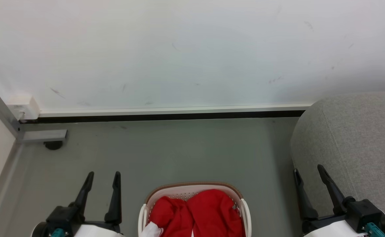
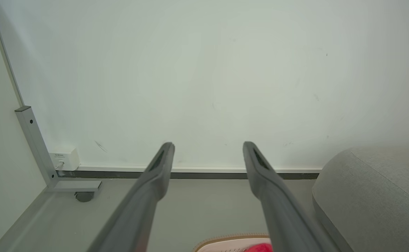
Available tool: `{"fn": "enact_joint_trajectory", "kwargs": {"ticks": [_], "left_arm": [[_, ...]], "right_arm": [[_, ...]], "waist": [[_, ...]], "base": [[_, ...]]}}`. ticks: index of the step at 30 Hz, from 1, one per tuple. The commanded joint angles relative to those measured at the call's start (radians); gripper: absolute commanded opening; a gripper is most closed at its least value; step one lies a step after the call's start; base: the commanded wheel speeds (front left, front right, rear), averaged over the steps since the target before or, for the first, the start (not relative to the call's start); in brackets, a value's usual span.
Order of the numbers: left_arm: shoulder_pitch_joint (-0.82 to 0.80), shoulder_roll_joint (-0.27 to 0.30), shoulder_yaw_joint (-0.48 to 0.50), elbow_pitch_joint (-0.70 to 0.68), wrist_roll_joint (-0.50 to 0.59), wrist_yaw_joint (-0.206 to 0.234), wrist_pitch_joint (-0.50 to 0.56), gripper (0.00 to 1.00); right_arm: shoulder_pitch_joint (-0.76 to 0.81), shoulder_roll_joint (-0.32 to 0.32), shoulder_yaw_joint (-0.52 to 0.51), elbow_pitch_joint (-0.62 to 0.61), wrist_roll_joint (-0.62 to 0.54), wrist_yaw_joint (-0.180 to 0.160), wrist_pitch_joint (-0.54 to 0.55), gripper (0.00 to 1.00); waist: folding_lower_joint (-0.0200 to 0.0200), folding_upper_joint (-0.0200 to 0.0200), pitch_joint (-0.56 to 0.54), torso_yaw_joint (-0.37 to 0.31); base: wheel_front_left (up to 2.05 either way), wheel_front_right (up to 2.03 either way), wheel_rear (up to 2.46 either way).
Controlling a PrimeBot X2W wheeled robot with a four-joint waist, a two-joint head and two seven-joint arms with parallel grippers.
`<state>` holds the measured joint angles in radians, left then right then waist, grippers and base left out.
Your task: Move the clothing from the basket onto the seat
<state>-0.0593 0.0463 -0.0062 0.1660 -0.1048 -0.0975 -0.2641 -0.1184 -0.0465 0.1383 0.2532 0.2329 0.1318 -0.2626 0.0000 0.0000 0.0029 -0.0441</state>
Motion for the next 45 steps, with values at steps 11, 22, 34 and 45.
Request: {"fn": "enact_joint_trajectory", "kwargs": {"ticks": [11,22,34,45], "left_arm": [[0.005,0.007,0.000,0.007,0.014,-0.002,-0.001,1.00],[0.005,0.007,0.002,0.010,0.007,-0.003,-0.001,1.00],[-0.029,0.007,0.012,0.023,0.001,-0.008,-0.001,1.00],[-0.126,0.016,-0.010,0.153,0.037,-0.022,-0.001,1.00]], "right_arm": [[-0.008,-0.007,0.002,0.000,0.012,-0.002,-0.003,1.00],[-0.010,-0.007,0.000,-0.001,0.016,-0.002,-0.003,1.00],[-0.038,-0.006,0.009,-0.016,0.077,-0.002,-0.003,1.00],[-0.095,-0.006,0.017,-0.060,0.083,-0.002,-0.002,1.00]], "waist": [[0.0000,0.0000,0.005,0.003],[0.0000,0.0000,0.011,0.000],[0.0000,0.0000,0.069,-0.058],[0.0000,0.0000,0.206,-0.136]], "base": [[0.00,0.00,0.00],[0.00,0.00,0.00],[0.00,0.00,0.00],[0.00,0.00,0.00]]}}
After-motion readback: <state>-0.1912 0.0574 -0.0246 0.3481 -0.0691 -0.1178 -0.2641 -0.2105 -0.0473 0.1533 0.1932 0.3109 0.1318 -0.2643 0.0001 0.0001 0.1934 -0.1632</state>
